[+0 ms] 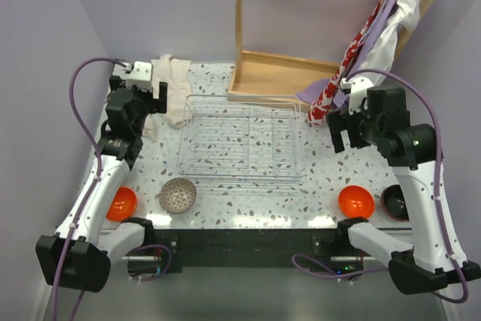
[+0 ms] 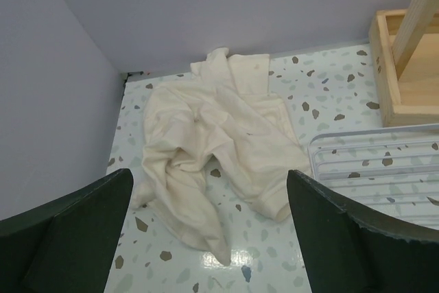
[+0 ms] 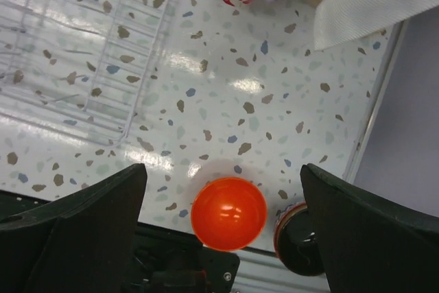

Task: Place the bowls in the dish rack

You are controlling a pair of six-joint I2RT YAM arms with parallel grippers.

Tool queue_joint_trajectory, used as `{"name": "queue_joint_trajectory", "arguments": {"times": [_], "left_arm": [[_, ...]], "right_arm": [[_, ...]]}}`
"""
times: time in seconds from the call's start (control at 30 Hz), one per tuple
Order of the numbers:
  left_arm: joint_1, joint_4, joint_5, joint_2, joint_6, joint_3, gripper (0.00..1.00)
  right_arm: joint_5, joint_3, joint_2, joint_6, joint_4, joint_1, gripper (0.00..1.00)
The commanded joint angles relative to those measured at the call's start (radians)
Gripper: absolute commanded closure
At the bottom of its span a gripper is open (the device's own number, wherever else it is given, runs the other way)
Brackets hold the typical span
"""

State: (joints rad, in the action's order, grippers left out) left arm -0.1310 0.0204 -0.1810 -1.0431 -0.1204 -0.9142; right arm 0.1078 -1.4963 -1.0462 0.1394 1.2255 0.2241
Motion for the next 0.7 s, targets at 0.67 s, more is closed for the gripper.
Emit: {"name": "queue_joint_trajectory", "arguments": {"times": [0.67], "left_arm": [[0.319, 0.361, -0.102, -0.100, -0.029, -0.239, 0.01]], "right_arm": [[0.122, -0.505, -0.676, -0.328, -0.215, 0.619, 0.16]]}}
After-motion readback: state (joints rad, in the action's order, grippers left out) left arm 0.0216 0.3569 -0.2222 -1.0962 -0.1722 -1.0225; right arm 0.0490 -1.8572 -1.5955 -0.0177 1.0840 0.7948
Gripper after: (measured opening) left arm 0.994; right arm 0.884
